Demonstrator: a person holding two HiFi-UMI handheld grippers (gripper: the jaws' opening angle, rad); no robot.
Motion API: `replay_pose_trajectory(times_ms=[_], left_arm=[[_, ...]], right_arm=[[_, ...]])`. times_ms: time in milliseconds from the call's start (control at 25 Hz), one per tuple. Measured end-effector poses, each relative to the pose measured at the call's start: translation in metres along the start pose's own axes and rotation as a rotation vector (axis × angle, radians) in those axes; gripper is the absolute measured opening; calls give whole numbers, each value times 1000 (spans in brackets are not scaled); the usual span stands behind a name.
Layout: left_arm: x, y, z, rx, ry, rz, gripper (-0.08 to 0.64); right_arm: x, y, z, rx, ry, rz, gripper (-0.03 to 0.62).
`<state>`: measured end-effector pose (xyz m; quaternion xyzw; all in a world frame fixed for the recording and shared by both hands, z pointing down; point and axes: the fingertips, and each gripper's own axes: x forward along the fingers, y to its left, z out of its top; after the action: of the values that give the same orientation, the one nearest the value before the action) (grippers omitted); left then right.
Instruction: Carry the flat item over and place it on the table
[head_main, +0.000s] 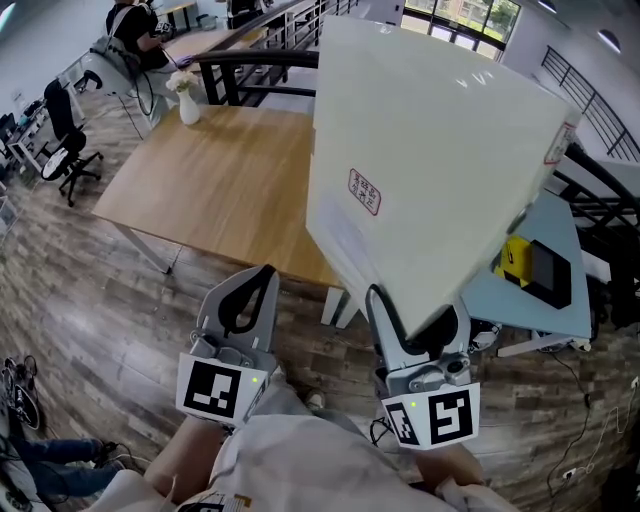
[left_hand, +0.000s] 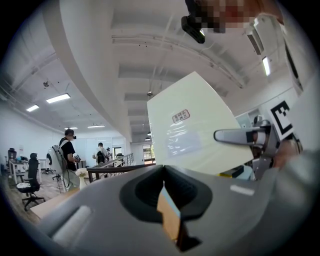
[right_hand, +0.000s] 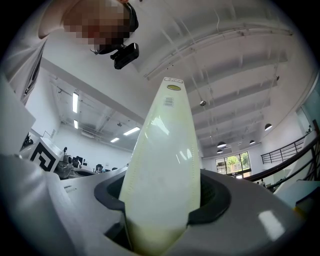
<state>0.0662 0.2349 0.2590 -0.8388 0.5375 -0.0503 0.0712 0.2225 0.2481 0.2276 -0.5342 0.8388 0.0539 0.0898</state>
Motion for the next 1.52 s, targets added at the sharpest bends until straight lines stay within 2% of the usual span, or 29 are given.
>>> replay_pose_trajectory(times_ms=[400,720,880,1040,1240,1400,1520], left_arm=[[14,-1,-3,-7,-11,3,3],[28,27,-13,-5,-34,24,3],[39,48,-19,-26,-37,24,3],[60,71,-32,-80,-5,17,3],[98,113,-43,-51,9,-6,3],[134,154,-46,-73,36,-22,3],[159,184,-44,-92,16,-32,3]], right_arm=[[13,-5,-7,-9,4,32,314],[44,4,-20,-24,9,57,314],[67,11,-30,-16,20,65,314],[97,16,-41,-8,24,72,314],[152,13,-55,-16,52,49,314],[205,11,-62,-12,68,24,314],[242,13,-64,-15,74,14,314]])
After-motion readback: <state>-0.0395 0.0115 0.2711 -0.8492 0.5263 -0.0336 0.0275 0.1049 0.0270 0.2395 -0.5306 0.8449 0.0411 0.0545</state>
